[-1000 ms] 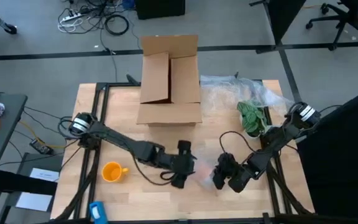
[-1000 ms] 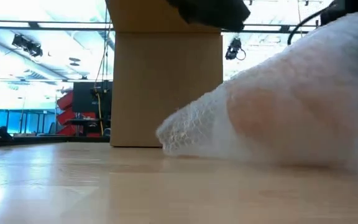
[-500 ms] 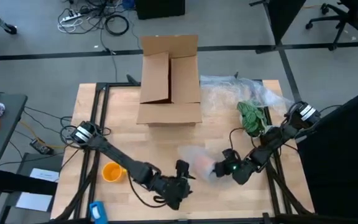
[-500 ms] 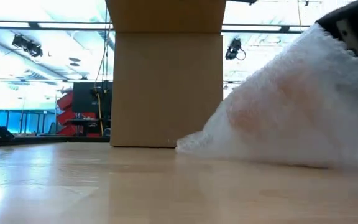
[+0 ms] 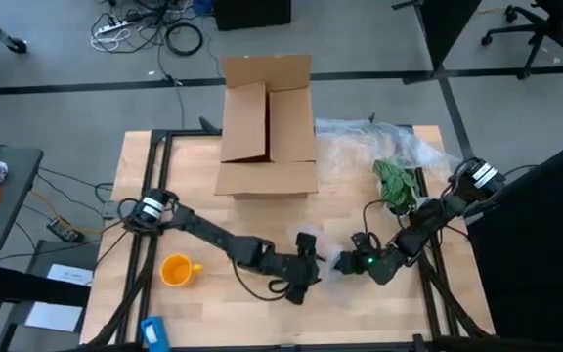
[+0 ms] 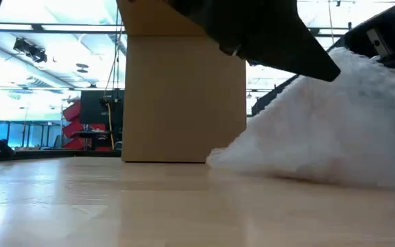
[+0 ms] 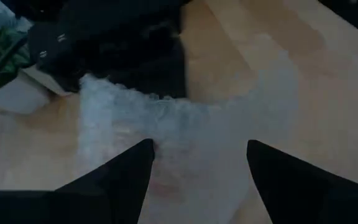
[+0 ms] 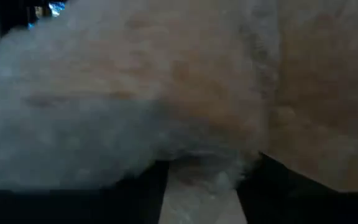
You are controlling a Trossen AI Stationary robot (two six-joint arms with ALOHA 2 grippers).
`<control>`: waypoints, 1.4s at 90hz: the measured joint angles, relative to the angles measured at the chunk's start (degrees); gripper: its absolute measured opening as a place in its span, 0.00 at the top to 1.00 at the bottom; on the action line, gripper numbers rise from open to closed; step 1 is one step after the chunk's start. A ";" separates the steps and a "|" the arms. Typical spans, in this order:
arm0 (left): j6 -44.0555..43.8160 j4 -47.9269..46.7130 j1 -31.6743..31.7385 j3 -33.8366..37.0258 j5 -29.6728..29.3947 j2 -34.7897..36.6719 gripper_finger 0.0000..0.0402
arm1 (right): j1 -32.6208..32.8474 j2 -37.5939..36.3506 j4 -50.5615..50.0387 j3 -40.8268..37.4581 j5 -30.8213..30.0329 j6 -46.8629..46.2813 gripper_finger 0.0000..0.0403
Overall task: Wrap mug
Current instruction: Wrap the orange cup with the bubble wrap
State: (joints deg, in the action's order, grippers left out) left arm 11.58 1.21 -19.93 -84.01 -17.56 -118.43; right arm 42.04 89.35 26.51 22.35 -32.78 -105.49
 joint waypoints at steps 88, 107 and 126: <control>-2.91 -1.63 0.20 0.02 -0.74 -0.09 0.38 | 13.35 -1.51 -7.80 14.66 -17.63 45.96 0.45; -3.53 -1.17 0.79 0.03 -0.83 -0.09 0.38 | 11.05 13.50 -9.60 29.05 -15.23 52.36 0.48; -3.65 -1.10 0.79 0.04 -0.88 -0.09 0.38 | 10.94 25.93 -15.36 36.24 -10.89 42.45 0.57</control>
State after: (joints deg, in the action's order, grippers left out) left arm 7.93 0.10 -19.14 -83.96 -18.44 -118.52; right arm 52.97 115.28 11.15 58.59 -43.67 -63.04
